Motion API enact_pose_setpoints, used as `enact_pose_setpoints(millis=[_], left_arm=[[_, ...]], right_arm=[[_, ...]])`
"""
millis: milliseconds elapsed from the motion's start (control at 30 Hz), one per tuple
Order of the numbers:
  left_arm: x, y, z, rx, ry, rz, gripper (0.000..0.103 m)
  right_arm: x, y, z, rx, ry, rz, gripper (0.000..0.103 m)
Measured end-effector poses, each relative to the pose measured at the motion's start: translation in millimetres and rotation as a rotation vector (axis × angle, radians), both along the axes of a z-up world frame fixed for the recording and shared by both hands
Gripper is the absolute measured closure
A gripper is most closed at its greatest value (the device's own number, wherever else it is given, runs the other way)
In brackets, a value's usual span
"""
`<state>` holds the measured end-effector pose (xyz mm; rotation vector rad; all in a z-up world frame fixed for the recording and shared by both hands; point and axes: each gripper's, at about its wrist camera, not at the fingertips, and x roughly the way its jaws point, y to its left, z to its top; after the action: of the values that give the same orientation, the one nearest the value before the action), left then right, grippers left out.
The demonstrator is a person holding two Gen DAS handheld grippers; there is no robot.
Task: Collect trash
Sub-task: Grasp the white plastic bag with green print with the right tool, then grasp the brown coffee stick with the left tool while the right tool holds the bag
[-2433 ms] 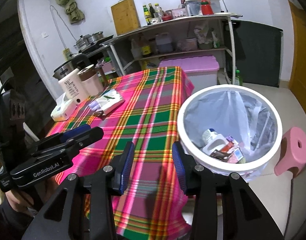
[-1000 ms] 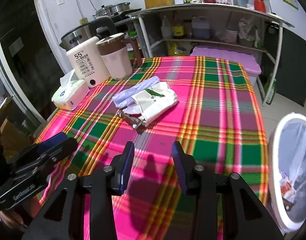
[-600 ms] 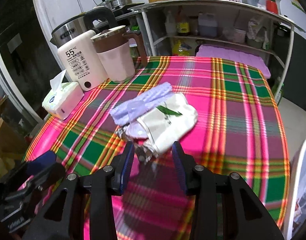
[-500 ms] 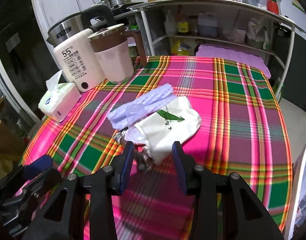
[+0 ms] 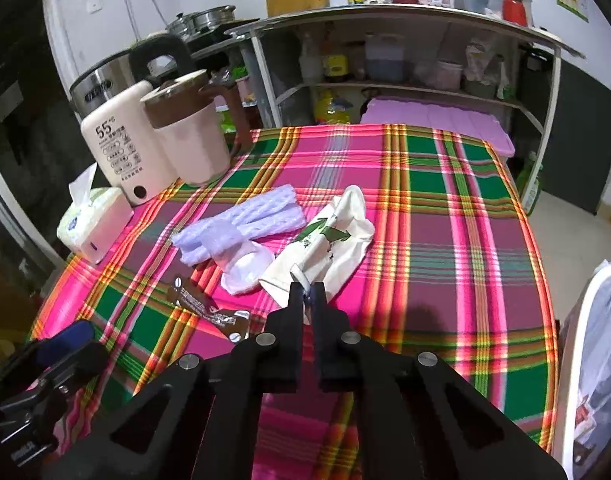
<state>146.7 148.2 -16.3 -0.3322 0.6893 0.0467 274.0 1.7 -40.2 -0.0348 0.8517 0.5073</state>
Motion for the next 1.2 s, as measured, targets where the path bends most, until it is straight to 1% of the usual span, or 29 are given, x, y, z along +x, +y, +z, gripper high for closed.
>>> enact_pose_setpoints(millis=[100, 167, 200, 233, 267, 300, 367, 533, 600, 667, 700, 733, 1000, 1200], left_arm=[[1.6, -1.6, 0.4, 0.001, 0.002, 0.000, 0.053], [1.9, -2.6, 0.8, 0.002, 0.002, -0.002, 0.053], [2.0, -3.2, 0.9, 0.003, 0.001, -0.003, 0.053], [2.1, -3.7, 1.0, 0.003, 0.002, -0.003, 0.053], [2.1, -4.1, 0.8, 0.003, 0.002, -0.004, 0.053], [2.3, -4.0, 0.6, 0.003, 0.003, -0.004, 0.053], [2.4, -3.5, 0.4, 0.002, 0.003, -0.004, 0.053], [2.2, -0.2, -0.6, -0.004, 0.004, 0.004, 0.053], [2.2, 1.4, -1.4, -0.006, 0.006, 0.007, 0.053], [3.1, 3.1, -2.4, -0.007, 0.009, 0.008, 0.053], [3.8, 3.4, -2.9, -0.009, 0.011, 0.008, 0.053], [4.5, 3.3, -3.4, -0.012, 0.013, 0.006, 0.053], [17.9, -1.3, -7.4, -0.049, 0.039, -0.001, 0.053], [38.3, -7.8, -10.3, -0.108, 0.067, 0.024, 0.047]], right_arm=[[0.0, -9.0, 3.8, 0.054, 0.023, -0.002, 0.099], [0.7, -11.2, 5.2, 0.066, 0.027, -0.015, 0.095], [1.3, -12.4, 5.2, 0.079, 0.037, -0.018, 0.083], [0.8, -12.3, 5.1, 0.090, 0.043, -0.015, 0.064], [-0.4, -11.7, 5.5, 0.102, 0.047, -0.010, 0.055], [-2.2, -10.1, 6.1, 0.107, 0.047, -0.005, 0.048], [-5.0, -5.6, 7.1, 0.106, 0.040, 0.008, 0.048], [-1.3, 13.7, 3.5, 0.027, 0.001, 0.020, 0.048], [5.4, 17.3, -1.4, -0.007, 0.002, 0.011, 0.049], [10.4, 15.6, -4.0, -0.015, 0.001, 0.002, 0.066], [12.5, 14.4, -5.1, -0.031, -0.001, -0.010, 0.079], [13.8, 11.3, -5.7, -0.036, -0.001, -0.019, 0.087], [19.9, -15.2, -2.0, 0.009, 0.007, -0.039, 0.090], [9.7, -34.2, 2.7, 0.050, 0.009, -0.035, 0.090]])
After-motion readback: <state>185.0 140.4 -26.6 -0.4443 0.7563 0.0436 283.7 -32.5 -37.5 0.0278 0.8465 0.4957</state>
